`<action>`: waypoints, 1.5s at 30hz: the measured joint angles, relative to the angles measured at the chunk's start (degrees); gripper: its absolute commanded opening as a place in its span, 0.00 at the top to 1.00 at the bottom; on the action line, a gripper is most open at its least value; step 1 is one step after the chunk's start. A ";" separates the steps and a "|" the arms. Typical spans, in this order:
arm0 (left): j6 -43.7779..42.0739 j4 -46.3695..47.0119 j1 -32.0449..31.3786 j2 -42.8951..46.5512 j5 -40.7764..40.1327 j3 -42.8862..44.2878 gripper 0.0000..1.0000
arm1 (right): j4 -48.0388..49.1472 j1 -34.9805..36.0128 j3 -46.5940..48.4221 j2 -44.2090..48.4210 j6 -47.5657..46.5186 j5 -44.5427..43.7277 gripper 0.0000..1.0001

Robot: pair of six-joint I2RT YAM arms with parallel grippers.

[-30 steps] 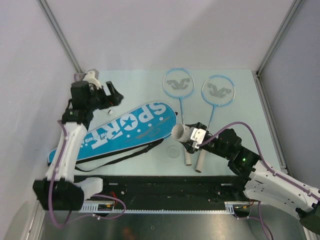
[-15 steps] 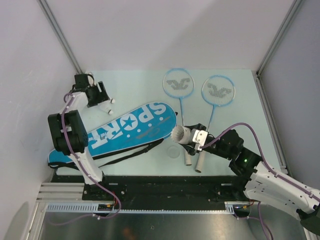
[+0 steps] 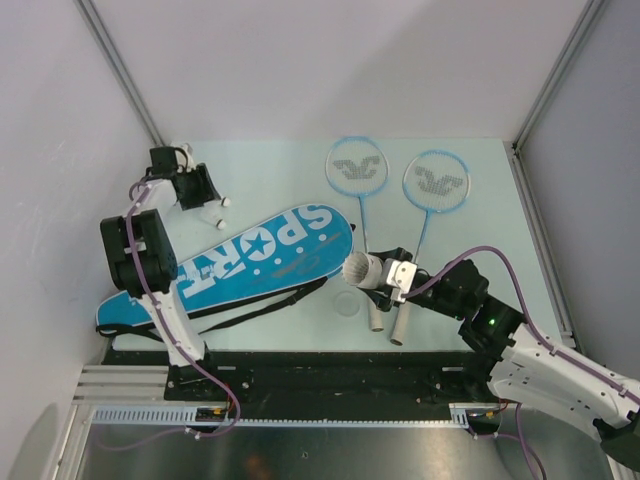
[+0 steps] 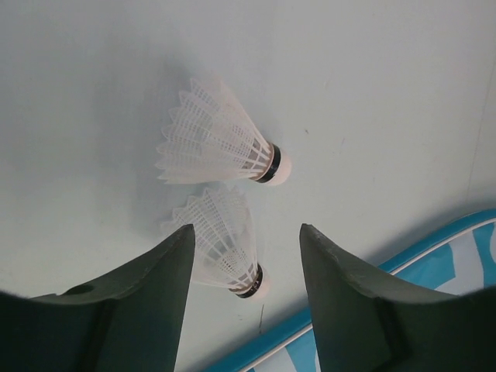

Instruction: Pack up the badminton gear

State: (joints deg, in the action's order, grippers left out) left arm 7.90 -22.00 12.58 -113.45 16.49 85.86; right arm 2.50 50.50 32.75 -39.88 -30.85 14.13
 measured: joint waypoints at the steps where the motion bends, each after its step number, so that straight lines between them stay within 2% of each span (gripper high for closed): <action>1: 0.02 -0.02 0.00 -0.52 0.09 -0.13 0.42 | 0.00 0.00 -0.02 0.11 0.07 0.13 0.70; 16: 0.00 -0.44 -1.29 0.02 -0.85 -4.70 0.72 | 0.15 0.00 -0.07 0.63 0.46 0.68 0.71; 18: 0.02 -0.66 -1.73 0.50 -1.05 -5.01 0.78 | 0.17 0.00 -0.07 0.72 0.50 0.81 0.71; 22: 0.44 -2.05 -2.23 2.60 -1.46 -5.51 0.98 | 0.26 0.00 -0.07 0.85 0.68 0.92 0.71; 27: 2.23 -3.65 -2.40 9.05 -1.77 -6.47 1.00 | 0.39 0.02 -0.07 0.87 0.81 0.96 0.71; 32: 5.73 -4.63 -4.07 22.88 1.86 -12.22 1.00 | 0.85 0.02 -0.07 0.39 0.81 0.72 0.72; 35: 7.02 -5.16 -11.63 31.95 5.09 -13.55 1.00 | 1.73 0.04 -0.07 -0.48 0.76 0.17 0.72; 40: 8.44 -2.19 -36.79 47.95 7.91 -14.25 1.00 | 3.34 0.09 -0.07 -1.92 0.61 -2.29 0.72; 42: 10.27 -0.26 -41.40 54.14 7.50 -15.78 1.00 | 3.76 0.24 -0.07 -2.01 0.74 -3.67 0.72; 45: 13.18 3.15 -44.98 60.08 5.22 -18.40 1.00 | 4.00 0.26 -0.07 -2.03 0.92 -5.14 0.72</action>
State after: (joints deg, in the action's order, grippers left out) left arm 21.08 -18.85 -32.40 -53.36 21.71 67.46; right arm 6.50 50.76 32.69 -41.91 -29.93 8.99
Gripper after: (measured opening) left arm 0.005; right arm 0.704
